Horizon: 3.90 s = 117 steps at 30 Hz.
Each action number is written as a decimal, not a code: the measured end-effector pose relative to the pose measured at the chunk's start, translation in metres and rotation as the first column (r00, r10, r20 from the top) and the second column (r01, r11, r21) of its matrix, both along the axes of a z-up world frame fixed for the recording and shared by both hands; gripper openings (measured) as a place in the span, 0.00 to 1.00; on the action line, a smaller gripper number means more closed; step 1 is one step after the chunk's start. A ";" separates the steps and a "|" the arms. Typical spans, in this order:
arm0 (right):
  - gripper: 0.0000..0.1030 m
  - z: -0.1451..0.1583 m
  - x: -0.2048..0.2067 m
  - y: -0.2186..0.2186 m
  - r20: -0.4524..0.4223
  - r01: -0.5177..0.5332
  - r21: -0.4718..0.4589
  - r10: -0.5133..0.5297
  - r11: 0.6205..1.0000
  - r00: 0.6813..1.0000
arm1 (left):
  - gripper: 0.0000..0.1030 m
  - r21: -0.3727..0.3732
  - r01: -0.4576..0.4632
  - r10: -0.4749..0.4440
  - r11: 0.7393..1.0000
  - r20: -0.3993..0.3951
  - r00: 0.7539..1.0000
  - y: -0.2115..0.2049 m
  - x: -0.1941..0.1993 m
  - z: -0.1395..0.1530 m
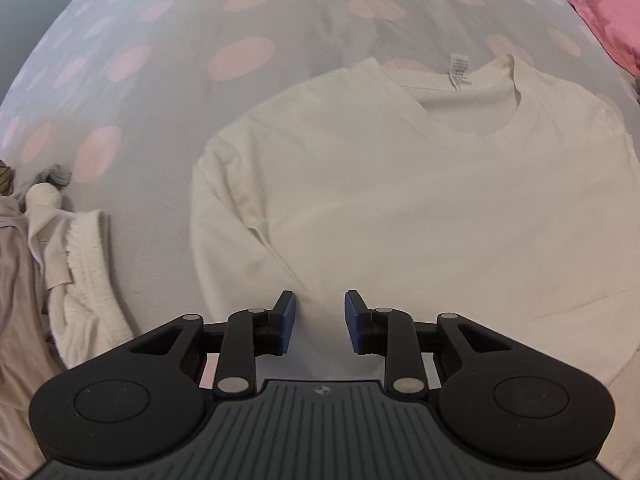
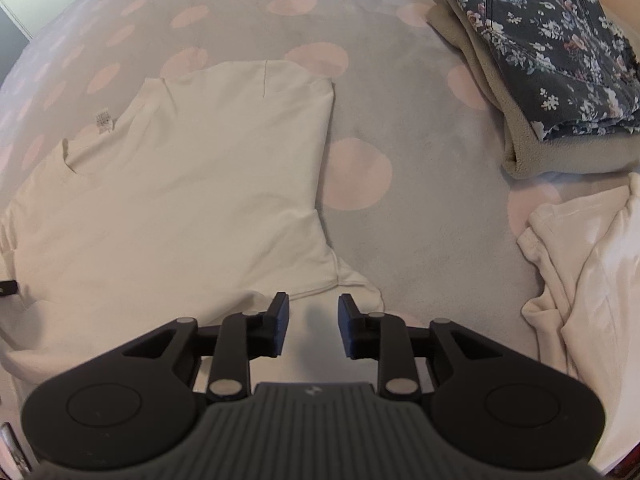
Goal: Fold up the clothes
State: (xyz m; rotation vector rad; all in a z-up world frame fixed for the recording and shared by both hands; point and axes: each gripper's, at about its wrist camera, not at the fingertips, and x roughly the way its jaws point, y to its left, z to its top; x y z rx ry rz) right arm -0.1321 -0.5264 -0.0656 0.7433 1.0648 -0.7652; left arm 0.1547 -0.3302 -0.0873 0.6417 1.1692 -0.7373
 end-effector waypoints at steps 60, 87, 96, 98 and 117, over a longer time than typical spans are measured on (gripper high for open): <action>0.28 -0.022 0.048 0.016 0.165 -0.128 -0.003 0.127 0.992 0.978 | 0.00 -0.236 -0.293 0.311 0.926 0.041 0.950 0.051 0.072 0.057; 0.00 0.056 0.025 -0.024 0.292 0.157 -0.158 -0.106 0.975 0.951 | 0.00 -0.310 -0.183 0.193 0.933 0.002 0.981 0.030 0.051 0.066; 0.01 0.031 0.041 -0.051 0.218 0.215 -0.230 -0.165 0.949 0.962 | 0.04 -0.364 -0.194 0.212 0.911 0.010 0.977 0.023 0.055 0.057; 0.06 0.025 0.042 -0.055 0.185 0.230 -0.225 -0.190 0.947 0.964 | 0.04 -0.362 -0.205 0.234 0.909 0.035 0.972 0.029 0.058 0.057; 0.27 -0.016 0.003 -0.054 0.181 0.210 -0.011 -0.204 0.978 0.962 | 0.10 -0.157 -0.242 0.249 0.958 0.030 0.968 0.033 0.063 -0.004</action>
